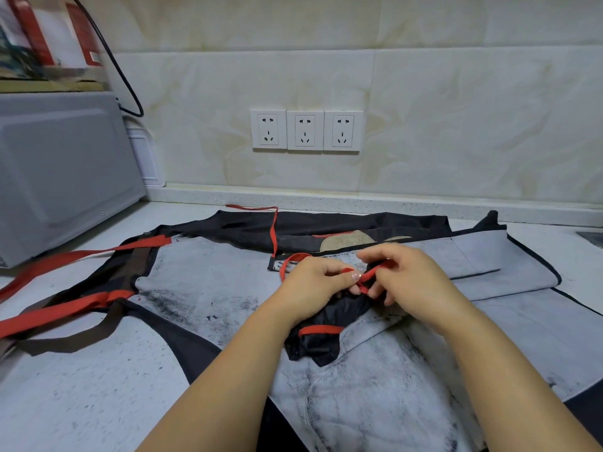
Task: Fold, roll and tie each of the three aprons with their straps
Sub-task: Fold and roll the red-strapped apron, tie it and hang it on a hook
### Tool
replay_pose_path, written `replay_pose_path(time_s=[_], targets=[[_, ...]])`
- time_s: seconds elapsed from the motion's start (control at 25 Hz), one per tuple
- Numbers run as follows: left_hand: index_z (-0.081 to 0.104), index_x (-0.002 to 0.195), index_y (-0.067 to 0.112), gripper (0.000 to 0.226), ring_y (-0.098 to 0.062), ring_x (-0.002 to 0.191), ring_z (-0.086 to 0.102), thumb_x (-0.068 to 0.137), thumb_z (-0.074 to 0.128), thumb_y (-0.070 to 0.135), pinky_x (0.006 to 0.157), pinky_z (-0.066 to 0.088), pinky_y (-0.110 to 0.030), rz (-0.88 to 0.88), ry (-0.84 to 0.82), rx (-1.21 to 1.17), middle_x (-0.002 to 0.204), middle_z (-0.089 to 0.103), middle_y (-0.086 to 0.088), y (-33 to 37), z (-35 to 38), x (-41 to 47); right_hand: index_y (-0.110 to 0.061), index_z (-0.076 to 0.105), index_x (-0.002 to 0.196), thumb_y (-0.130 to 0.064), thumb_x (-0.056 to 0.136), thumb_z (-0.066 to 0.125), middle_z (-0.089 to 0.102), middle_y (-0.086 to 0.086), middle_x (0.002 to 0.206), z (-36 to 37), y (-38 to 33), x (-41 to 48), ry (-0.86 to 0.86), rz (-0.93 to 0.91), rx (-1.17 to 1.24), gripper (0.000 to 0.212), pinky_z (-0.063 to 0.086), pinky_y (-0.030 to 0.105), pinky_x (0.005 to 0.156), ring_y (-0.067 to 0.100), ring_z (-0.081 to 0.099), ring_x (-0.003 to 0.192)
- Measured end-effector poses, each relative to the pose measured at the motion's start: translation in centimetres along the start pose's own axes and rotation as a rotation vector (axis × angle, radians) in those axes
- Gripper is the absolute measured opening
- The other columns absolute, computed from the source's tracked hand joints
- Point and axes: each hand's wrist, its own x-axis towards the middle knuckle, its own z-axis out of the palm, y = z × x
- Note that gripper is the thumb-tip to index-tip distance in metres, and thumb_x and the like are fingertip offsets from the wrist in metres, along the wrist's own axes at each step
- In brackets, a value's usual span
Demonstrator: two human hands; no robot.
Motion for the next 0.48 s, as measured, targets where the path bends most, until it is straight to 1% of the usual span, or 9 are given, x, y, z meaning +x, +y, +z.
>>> replay_pose_path(time_s=[0.04, 0.08, 0.16, 0.2, 0.28, 0.36, 0.4, 0.48], targets=[[0.077, 0.088, 0.019, 0.017, -0.007, 0.074, 0.057, 0.093, 0.063, 0.027, 0.077, 0.047, -0.025, -0.020, 0.001, -0.020, 0.082, 0.075, 0.003, 0.03, -0.09, -0.05, -0.021, 0.068, 0.101, -0.001, 0.090, 0.052, 0.069, -0.006, 0.085, 0.07, 0.12, -0.05, -0.040, 0.004, -0.072, 0.028, 0.051, 0.020, 0.055, 0.009, 0.065, 0.065], [0.078, 0.086, 0.017, 0.020, -0.008, 0.072, 0.054, 0.094, 0.063, 0.027, 0.074, 0.045, -0.023, -0.041, 0.006, -0.041, 0.083, 0.075, 0.000, 0.05, -0.13, -0.07, -0.021, 0.071, 0.099, -0.008, 0.089, 0.059, 0.070, -0.007, 0.079, 0.12, 0.18, -0.09, -0.043, 0.001, -0.127, 0.020, 0.052, 0.020, 0.059, 0.007, 0.064, 0.065], [0.078, 0.084, 0.014, 0.022, -0.007, 0.069, 0.049, 0.094, 0.062, 0.026, 0.068, 0.042, -0.019, -0.096, 0.016, -0.110, 0.083, 0.074, -0.003, 0.23, -0.16, -0.06, -0.022, 0.074, 0.086, -0.020, 0.089, 0.066, 0.068, -0.008, 0.071, -0.02, 0.03, -0.10, 0.030, -0.006, -0.215, 0.009, 0.051, 0.023, 0.065, 0.005, 0.062, 0.065], [0.078, 0.085, 0.015, 0.021, -0.006, 0.065, 0.048, 0.094, 0.061, 0.024, 0.063, 0.040, -0.016, -0.130, 0.019, -0.166, 0.081, 0.073, 0.000, 0.41, -0.15, -0.06, -0.023, 0.073, 0.081, -0.022, 0.089, 0.066, 0.068, -0.008, 0.071, -0.13, -0.11, -0.11, 0.062, -0.001, -0.250, 0.011, 0.051, 0.026, 0.067, 0.007, 0.062, 0.066], [0.077, 0.088, 0.016, 0.019, -0.003, 0.061, 0.045, 0.094, 0.060, 0.019, 0.054, 0.034, -0.015, -0.181, 0.016, -0.265, 0.079, 0.071, 0.005, 0.62, -0.24, 0.00, -0.022, 0.069, 0.076, -0.026, 0.090, 0.065, 0.070, -0.004, 0.076, -0.30, -0.40, -0.27, 0.042, 0.025, -0.278, 0.015, 0.051, 0.029, 0.069, 0.012, 0.064, 0.071], [0.077, 0.090, 0.015, 0.015, -0.002, 0.062, 0.049, 0.092, 0.062, 0.017, 0.054, 0.033, -0.014, -0.199, 0.002, -0.314, 0.079, 0.070, 0.005, 0.57, -0.36, 0.04, -0.020, 0.068, 0.076, -0.026, 0.089, 0.066, 0.071, 0.001, 0.079, -0.24, -0.58, -0.53, -0.033, 0.069, -0.215, 0.015, 0.052, 0.030, 0.066, 0.014, 0.065, 0.071], [0.077, 0.092, 0.011, 0.012, -0.003, 0.064, 0.054, 0.090, 0.066, 0.014, 0.055, 0.038, -0.014, -0.198, -0.006, -0.350, 0.080, 0.071, 0.003, 0.45, -0.41, 0.04, -0.020, 0.068, 0.075, -0.026, 0.088, 0.068, 0.071, 0.002, 0.080, -0.14, -0.63, -0.63, -0.064, 0.078, -0.183, 0.014, 0.051, 0.029, 0.064, 0.014, 0.065, 0.070], [0.075, 0.094, 0.000, 0.012, -0.008, 0.073, 0.064, 0.083, 0.071, 0.003, 0.065, 0.048, -0.015, -0.179, -0.010, -0.445, 0.083, 0.072, -0.005, 0.35, -0.44, 0.01, -0.022, 0.070, 0.072, -0.027, 0.084, 0.071, 0.071, -0.001, 0.079, -0.05, -0.57, -0.68, -0.097, 0.068, -0.181, 0.014, 0.049, 0.027, 0.064, 0.011, 0.061, 0.068]])
